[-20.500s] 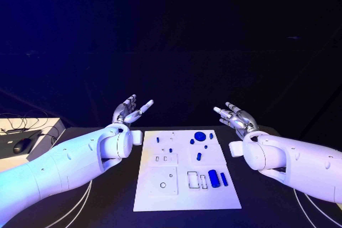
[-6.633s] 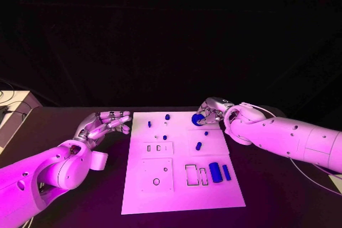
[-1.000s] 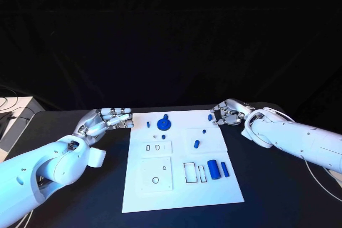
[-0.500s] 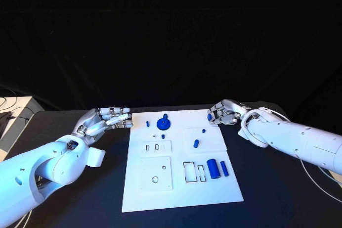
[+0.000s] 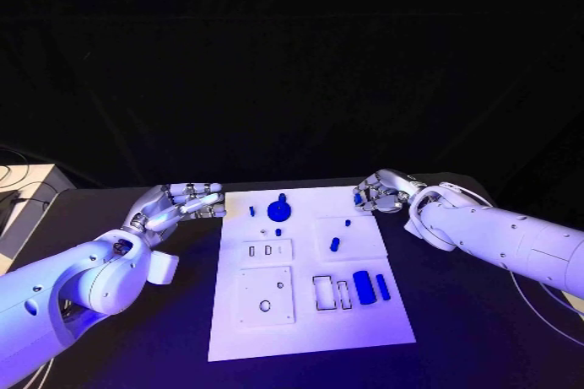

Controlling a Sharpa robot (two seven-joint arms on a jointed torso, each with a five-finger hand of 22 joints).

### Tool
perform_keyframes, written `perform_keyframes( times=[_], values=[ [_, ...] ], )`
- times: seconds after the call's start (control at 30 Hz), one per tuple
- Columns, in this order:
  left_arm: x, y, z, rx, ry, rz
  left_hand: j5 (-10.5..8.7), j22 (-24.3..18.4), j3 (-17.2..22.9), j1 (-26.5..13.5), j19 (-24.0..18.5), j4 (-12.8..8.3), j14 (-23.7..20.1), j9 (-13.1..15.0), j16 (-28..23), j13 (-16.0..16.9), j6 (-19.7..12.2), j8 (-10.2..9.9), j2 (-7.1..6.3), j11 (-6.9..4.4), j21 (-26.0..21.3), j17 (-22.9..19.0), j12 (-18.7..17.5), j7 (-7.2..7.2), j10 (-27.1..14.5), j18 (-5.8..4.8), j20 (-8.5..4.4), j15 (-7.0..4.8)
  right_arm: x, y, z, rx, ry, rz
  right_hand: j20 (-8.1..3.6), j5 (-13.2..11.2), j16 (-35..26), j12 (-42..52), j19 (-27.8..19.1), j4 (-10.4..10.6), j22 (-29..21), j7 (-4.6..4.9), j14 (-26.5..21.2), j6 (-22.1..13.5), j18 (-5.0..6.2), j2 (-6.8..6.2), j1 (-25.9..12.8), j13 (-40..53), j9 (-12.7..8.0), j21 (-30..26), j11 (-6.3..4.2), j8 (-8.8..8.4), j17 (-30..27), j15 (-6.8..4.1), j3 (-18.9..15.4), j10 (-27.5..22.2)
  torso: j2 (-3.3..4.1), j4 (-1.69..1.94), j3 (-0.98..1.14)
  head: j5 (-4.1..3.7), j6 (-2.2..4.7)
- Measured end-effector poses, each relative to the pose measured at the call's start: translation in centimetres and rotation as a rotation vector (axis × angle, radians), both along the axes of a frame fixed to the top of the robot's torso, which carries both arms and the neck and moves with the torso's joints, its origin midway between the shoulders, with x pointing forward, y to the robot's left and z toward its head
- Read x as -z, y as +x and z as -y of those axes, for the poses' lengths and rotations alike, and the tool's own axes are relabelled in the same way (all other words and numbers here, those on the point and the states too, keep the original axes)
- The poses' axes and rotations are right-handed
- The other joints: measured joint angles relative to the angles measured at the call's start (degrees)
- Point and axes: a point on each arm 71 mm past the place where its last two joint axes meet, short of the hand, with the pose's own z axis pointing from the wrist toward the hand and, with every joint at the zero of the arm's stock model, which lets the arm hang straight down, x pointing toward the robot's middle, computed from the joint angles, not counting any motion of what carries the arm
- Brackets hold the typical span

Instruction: Assemble the parts on the task board

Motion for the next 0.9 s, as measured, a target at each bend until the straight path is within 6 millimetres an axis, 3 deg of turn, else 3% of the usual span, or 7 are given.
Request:
perform_keyframes(
  times=[0.53,0.7,0.77,0.9],
  values=[
    [0.02,0.0,-0.06,-0.001,0.002,-0.003,0.0,0.0,0.0,0.2,0.0,0.0,0.0,0.0,0.0,0.0,0.0,0.0,0.24,0.0,0.0,0.0,0.0,0.0,0.0,0.0,0.0,0.0,0.07,0.0,0.14,0.005,-0.002,-0.009,0.0,0.0,0.0,0.1,0.0,-0.2,0.0,-0.33,0.0,0.6,0.0,0.1,-0.1,0.2,0.0,0.0,-0.14,0.0,0.0,0.0,0.2,0.3,0.02,-0.02,0.07,0.02,0.01],
    [0.03,0.01,-0.07,-0.002,0.002,-0.004,0.0,0.0,0.0,0.2,0.0,0.0,0.0,0.0,0.0,0.0,0.0,0.0,0.24,0.0,0.0,0.0,0.0,0.0,0.0,0.0,0.0,0.0,0.07,0.01,0.17,0.006,-0.002,-0.009,-0.15,0.0,0.0,0.4,0.2,-0.4,0.0,-1.04,0.2,2.8,0.0,1.76,-0.2,0.5,0.0,0.0,-0.55,0.03,0.1,-0.22,1.2,0.7,0.03,-0.02,0.06,0.04,0.05],
    [0.04,0.01,-0.08,-0.002,0.002,-0.004,0.0,0.0,0.0,0.2,0.0,0.0,0.0,0.0,0.0,0.0,0.0,0.0,0.23,0.0,0.0,0.0,0.0,0.0,0.0,0.0,0.0,0.0,0.07,0.02,0.18,0.007,-0.002,-0.009,-0.36,-1.9,0.0,0.7,0.1,-0.6,0.0,-1.59,0.2,3.8,0.0,2.63,0.7,0.7,0.1,0.4,-0.79,0.23,0.3,-0.65,2.1,0.9,0.03,-0.02,0.06,0.04,0.07],
    [0.04,0.01,-0.08,-0.002,0.002,-0.004,0.0,0.0,0.0,0.2,0.0,0.0,0.0,0.0,0.0,0.0,0.0,0.0,0.23,0.0,0.0,0.0,0.0,0.0,0.0,0.0,0.0,0.0,0.04,0.03,0.18,0.008,-0.001,-0.006,-0.56,-3.6,0.0,0.7,0.1,-0.8,0.0,-2.49,0.2,4.8,0.0,3.08,0.6,0.9,0.2,0.4,-1.03,0.27,0.4,-0.65,3.3,1.1,0.03,-0.02,0.06,0.03,0.13]
  ],
)
